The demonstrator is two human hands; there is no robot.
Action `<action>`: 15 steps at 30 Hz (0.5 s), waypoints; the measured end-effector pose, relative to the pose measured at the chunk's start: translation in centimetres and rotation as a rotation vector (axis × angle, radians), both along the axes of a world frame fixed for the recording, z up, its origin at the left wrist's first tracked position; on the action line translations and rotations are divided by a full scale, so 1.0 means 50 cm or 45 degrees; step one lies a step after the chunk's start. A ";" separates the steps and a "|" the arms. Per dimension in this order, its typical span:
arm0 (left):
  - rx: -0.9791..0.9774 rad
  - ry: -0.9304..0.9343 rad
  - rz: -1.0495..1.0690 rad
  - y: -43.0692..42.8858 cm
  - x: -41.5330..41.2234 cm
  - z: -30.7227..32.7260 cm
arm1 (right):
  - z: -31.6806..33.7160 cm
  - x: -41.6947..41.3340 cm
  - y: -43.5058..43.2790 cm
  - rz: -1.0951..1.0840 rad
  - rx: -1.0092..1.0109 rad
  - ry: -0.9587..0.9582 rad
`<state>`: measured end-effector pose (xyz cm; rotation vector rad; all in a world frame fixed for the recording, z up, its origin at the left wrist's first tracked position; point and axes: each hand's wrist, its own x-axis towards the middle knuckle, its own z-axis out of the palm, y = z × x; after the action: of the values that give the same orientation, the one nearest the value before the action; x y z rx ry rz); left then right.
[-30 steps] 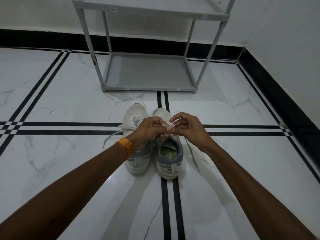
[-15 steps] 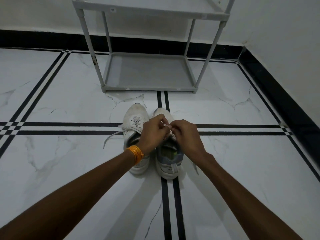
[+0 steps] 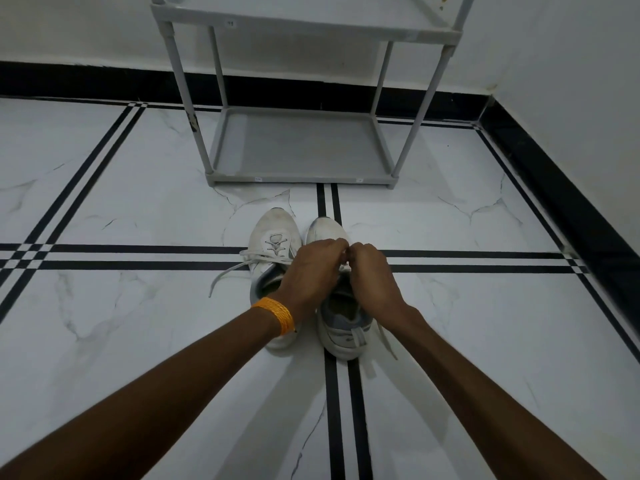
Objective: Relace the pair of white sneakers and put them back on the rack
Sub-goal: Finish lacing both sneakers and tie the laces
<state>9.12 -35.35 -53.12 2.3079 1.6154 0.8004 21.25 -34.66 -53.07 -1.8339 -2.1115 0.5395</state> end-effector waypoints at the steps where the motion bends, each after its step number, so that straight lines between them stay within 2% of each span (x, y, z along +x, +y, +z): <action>1: -0.020 0.023 0.005 0.003 0.001 0.000 | 0.000 0.000 0.002 -0.026 -0.028 0.013; 6: -0.021 0.297 -0.045 0.007 0.004 -0.001 | -0.015 0.006 0.010 -0.061 -0.120 0.022; 8: -0.130 0.321 -0.026 0.012 0.002 0.007 | -0.016 0.005 0.010 -0.062 -0.151 -0.004; 10: -0.439 0.050 0.092 0.023 -0.001 0.022 | -0.008 0.007 0.011 -0.009 -0.057 -0.028; 13: -1.013 -0.596 0.226 0.039 -0.009 0.042 | 0.005 0.029 0.008 0.082 0.121 0.097; 15: -1.132 -0.782 0.278 0.038 -0.011 0.055 | 0.007 0.045 0.009 0.091 0.310 0.174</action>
<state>8.59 -33.44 -50.36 1.1501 1.4943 0.5658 23.49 -34.19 -52.72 -1.5499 -2.0569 0.3922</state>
